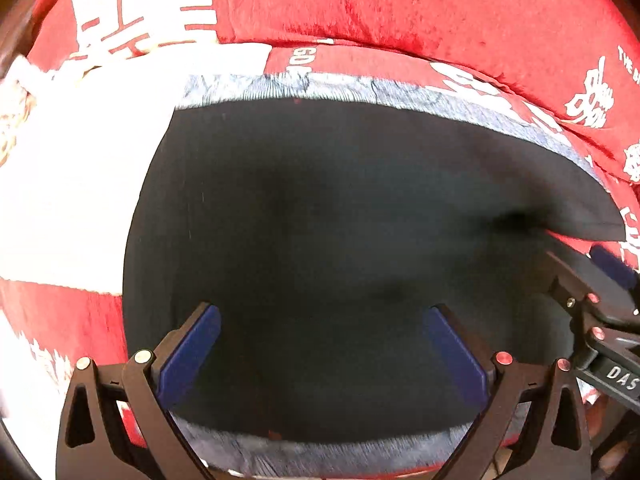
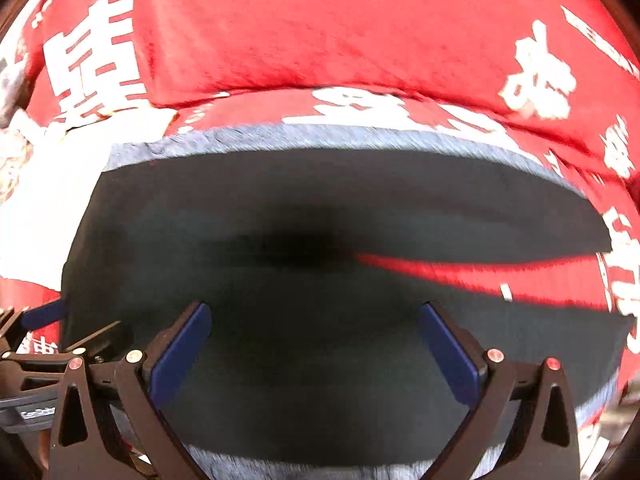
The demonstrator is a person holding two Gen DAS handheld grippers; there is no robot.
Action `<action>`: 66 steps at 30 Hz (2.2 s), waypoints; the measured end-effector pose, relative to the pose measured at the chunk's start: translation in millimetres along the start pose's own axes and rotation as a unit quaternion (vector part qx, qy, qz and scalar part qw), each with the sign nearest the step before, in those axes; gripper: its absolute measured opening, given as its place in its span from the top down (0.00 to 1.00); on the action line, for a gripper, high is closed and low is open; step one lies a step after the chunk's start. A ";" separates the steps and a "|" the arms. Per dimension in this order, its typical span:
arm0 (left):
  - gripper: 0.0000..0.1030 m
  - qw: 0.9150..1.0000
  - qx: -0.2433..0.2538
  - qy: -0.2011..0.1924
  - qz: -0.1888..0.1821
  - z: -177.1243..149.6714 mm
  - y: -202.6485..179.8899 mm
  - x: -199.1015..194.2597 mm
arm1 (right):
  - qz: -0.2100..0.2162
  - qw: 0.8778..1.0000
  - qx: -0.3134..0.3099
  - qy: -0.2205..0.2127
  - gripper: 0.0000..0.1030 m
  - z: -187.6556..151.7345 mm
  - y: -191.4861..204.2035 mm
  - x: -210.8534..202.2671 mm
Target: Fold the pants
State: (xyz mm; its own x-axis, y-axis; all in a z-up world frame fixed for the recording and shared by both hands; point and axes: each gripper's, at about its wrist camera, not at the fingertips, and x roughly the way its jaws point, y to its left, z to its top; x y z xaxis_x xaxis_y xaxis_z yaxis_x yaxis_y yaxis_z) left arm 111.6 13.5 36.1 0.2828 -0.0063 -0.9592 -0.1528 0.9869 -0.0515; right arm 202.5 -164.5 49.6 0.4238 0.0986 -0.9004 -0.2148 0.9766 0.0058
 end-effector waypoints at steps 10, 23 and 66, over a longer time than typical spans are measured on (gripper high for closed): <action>0.00 0.999 0.028 0.011 -0.020 68.8 15.4 28.4 | 0.094 0.980 -0.172 0.024 0.00 94.6 11.5 72.1; 0.00 0.998 0.002 0.032 -0.048 111.4 31.0 57.8 | 0.217 0.916 -0.327 0.083 0.00 145.4 43.0 160.5; 0.92 0.987 -0.152 0.038 -0.043 124.8 35.5 44.2 | 0.064 0.902 -0.422 -0.063 0.25 72.3 74.0 83.2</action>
State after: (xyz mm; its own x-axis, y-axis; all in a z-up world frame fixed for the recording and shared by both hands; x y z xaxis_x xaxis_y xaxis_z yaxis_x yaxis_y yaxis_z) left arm 236.9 68.3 26.5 0.2372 -0.1116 -0.9650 -0.4115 0.8883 -0.2038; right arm 285.4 -70.2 6.6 0.4329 0.2736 -0.8590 -0.8402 0.4678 -0.2744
